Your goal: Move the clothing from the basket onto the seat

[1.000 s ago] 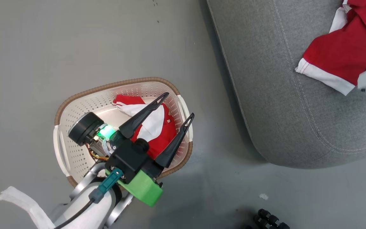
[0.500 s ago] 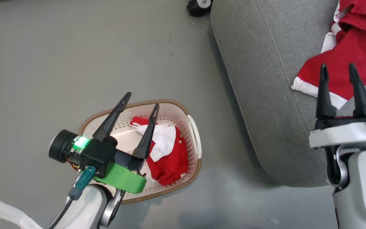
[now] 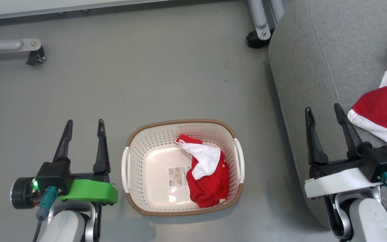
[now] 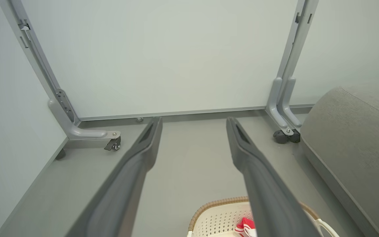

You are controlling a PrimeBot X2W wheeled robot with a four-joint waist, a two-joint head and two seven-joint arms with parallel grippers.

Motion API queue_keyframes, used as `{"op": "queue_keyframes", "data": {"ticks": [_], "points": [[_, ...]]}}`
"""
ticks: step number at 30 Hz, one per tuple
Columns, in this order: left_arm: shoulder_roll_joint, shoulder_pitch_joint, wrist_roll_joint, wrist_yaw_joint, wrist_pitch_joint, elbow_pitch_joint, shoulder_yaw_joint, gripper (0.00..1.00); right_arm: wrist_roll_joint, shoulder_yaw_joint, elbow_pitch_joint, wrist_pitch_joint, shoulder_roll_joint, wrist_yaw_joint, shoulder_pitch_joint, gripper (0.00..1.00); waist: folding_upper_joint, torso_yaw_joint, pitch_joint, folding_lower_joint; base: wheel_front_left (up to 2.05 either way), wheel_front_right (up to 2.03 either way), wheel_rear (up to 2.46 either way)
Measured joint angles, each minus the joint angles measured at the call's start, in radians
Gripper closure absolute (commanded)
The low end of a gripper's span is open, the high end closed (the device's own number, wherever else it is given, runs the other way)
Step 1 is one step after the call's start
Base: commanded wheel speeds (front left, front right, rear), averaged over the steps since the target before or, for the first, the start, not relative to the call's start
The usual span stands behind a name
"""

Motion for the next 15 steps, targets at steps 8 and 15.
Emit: {"op": "queue_keyframes", "data": {"ticks": [8, 15], "points": [[-0.018, 0.080, 0.025, -0.038, -0.001, -0.017, 0.076, 0.00, -0.011, -0.004, -0.055, 0.052, 0.001, 0.000, 0.078, 0.00, 0.0000, 0.076, -0.066, 0.0000, 0.00, 0.00, 0.00], [-0.029, 0.159, 0.063, -0.081, -0.001, -0.006, 0.077, 0.00, 0.002, 0.004, -0.085, 0.080, 0.001, 0.000, 0.172, 0.00, 0.0000, 0.088, -0.138, 0.0000, 0.00, 0.00, 0.00]]}}
